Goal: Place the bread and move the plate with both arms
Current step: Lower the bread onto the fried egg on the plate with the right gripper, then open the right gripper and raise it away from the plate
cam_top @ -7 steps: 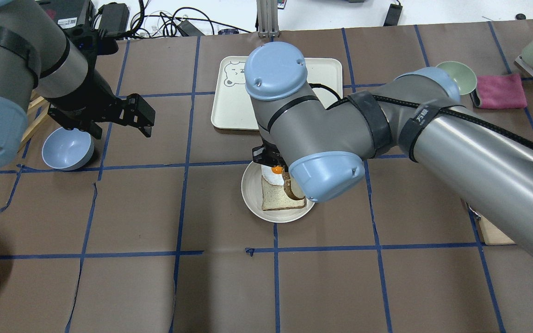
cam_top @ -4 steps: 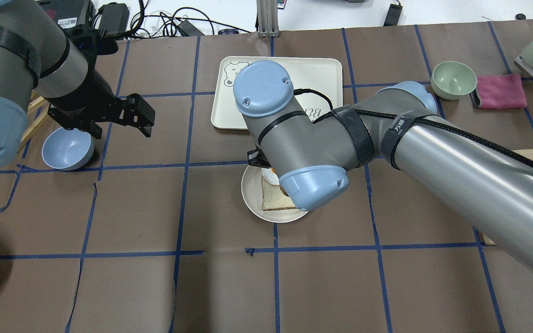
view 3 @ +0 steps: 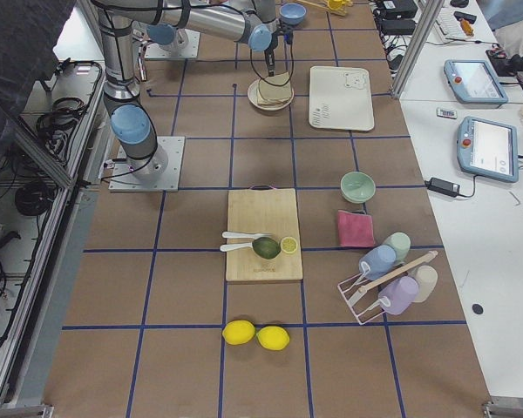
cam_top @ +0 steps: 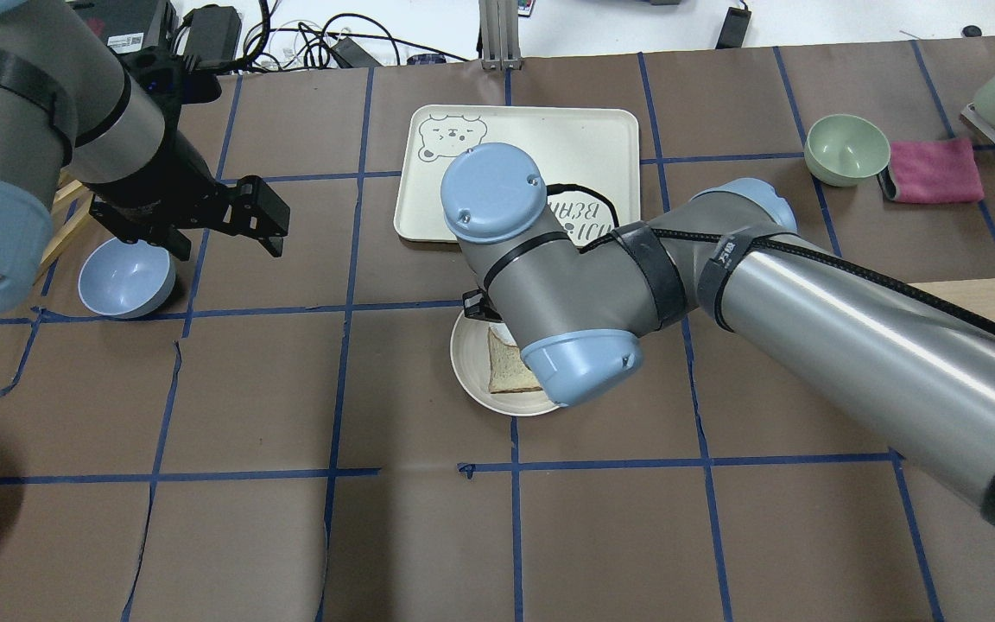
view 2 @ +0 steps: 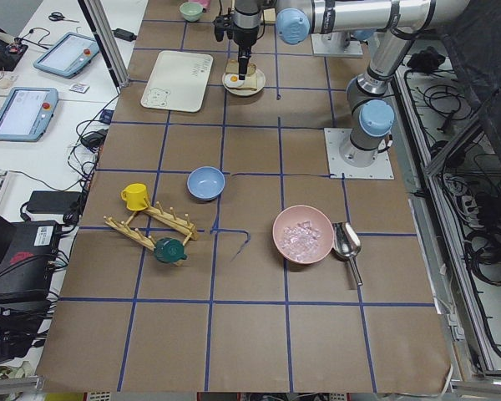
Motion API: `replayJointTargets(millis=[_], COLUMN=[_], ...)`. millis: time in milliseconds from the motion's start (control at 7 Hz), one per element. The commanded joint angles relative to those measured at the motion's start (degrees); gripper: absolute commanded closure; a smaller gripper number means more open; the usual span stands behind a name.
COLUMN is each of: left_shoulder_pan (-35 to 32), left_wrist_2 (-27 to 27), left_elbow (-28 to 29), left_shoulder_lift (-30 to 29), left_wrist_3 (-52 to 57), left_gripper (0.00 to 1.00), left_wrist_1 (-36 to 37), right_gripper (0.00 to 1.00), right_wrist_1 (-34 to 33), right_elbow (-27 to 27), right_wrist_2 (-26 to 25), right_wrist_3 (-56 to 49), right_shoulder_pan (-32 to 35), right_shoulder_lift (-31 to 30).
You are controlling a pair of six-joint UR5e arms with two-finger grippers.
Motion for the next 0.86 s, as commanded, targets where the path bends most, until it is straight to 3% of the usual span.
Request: replayJointTargets(millis=[0, 143, 286, 714], left_shoulder_pan=[0.00, 0.00, 0.00, 0.44], left_wrist_2=[0.02, 0.02, -0.07, 0.02], left_elbow=[-0.01, -0.01, 0.08, -0.53], left_shoulder_lift=[0.00, 0.00, 0.00, -0.53], left_wrist_3=[0.00, 0.00, 0.00, 0.61], left_gripper=[0.00, 0.00, 0.00, 0.00], left_wrist_1=[0.02, 0.02, 0.02, 0.02], right_gripper=[0.00, 0.00, 0.00, 0.00], right_wrist_1=[-1.31, -1.14, 1.04, 26.56], right_elbow=[-0.16, -1.21, -3.48, -19.01], right_wrist_2=[1.16, 5.61, 6.43, 5.92], right_wrist_3=[4.77, 5.58, 4.29, -19.11], right_shoulder_pan=[0.00, -0.78, -2.88, -16.82], right_shoulder_lift=[0.04, 0.04, -0.48, -2.42])
